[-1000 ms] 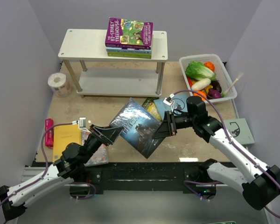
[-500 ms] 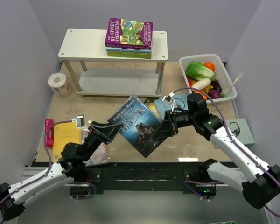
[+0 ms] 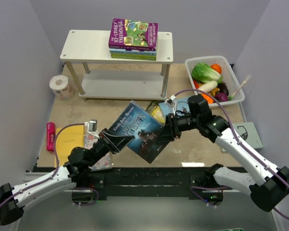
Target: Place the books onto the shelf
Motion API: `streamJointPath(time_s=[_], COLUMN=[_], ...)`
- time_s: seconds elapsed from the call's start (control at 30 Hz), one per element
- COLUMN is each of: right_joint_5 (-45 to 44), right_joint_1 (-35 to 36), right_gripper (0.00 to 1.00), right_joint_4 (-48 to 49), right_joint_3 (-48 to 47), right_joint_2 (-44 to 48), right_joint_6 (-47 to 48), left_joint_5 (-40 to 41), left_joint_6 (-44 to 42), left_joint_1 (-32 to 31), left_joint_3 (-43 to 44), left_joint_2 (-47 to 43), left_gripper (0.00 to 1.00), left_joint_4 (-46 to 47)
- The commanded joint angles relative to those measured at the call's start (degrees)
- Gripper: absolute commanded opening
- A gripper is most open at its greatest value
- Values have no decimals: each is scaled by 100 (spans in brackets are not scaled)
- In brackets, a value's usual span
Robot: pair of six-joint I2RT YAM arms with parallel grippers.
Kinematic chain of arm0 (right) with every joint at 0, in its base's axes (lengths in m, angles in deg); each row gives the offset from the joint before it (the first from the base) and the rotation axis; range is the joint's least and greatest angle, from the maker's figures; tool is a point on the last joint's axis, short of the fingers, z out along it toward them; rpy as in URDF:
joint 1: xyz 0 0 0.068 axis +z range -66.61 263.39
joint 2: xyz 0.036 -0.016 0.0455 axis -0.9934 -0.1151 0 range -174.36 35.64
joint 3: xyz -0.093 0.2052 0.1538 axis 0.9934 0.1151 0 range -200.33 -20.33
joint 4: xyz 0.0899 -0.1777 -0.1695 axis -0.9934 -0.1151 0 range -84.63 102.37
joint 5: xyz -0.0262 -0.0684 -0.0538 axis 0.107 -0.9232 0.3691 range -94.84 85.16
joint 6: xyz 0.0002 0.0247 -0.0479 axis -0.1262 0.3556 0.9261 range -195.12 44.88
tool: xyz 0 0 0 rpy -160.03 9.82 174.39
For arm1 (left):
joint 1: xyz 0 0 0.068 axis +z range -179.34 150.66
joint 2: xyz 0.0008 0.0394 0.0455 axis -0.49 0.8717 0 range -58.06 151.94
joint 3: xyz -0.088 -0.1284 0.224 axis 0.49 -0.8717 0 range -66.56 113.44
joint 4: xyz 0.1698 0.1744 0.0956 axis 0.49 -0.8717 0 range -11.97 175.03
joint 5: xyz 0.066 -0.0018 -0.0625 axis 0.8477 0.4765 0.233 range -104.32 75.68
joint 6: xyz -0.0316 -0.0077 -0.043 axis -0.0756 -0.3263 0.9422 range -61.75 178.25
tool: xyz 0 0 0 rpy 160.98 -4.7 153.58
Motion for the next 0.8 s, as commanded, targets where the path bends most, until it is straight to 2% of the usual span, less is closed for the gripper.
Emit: streamJointPath(time_s=[0.0,0.03,0.07,0.1,0.17,0.4,0.47,0.5,0.57,0.67,0.77], right_joint_5=[-3290,-3784,-4667,-5024,-5683,-6363,-6399,-6382,-6329,-6381,-6609], right_joint_1=[-80,-72,-72,-72,-80,-81,-72,-72,-80,-72,-80], right_gripper=[52,53,54,56,56,52,49,47,44,40,38], right_joint_4=[-1506,-1559,-1603,-1665,-1806,-1657,-1613,-1586,-1507,-1446,-1498], right_joint_3=[-1009,-1028,-1054,-1115,-1160,-914,-809,-756,-555,-326,-255], right_joint_2=[-39,100,197,259,496,1419,1656,1736,2033,2438,2606], right_joint_6=[68,-151,-214,-249,-241,-144,-144,-179,-205,-223,-179], left_joint_5=[1737,2093,2383,2795,2913,1825,1143,956,508,129,249], left_joint_6=[28,221,597,732,944,821,821,864,900,760,689], left_joint_1=[49,66,92,162,320,1611,2172,2306,2570,2668,2738], left_joint_3=[-36,-27,34,70,271,887,975,975,1089,1344,1476], left_joint_2=[-199,-182,-138,-50,353,2109,2454,2734,2955,3071,3053], left_gripper=[0,0,0,0,0,0,0,0,0,0,0], left_joint_4=[-782,-1263,-1485,-1644,-1865,-620,12,772,1340,1797,1861])
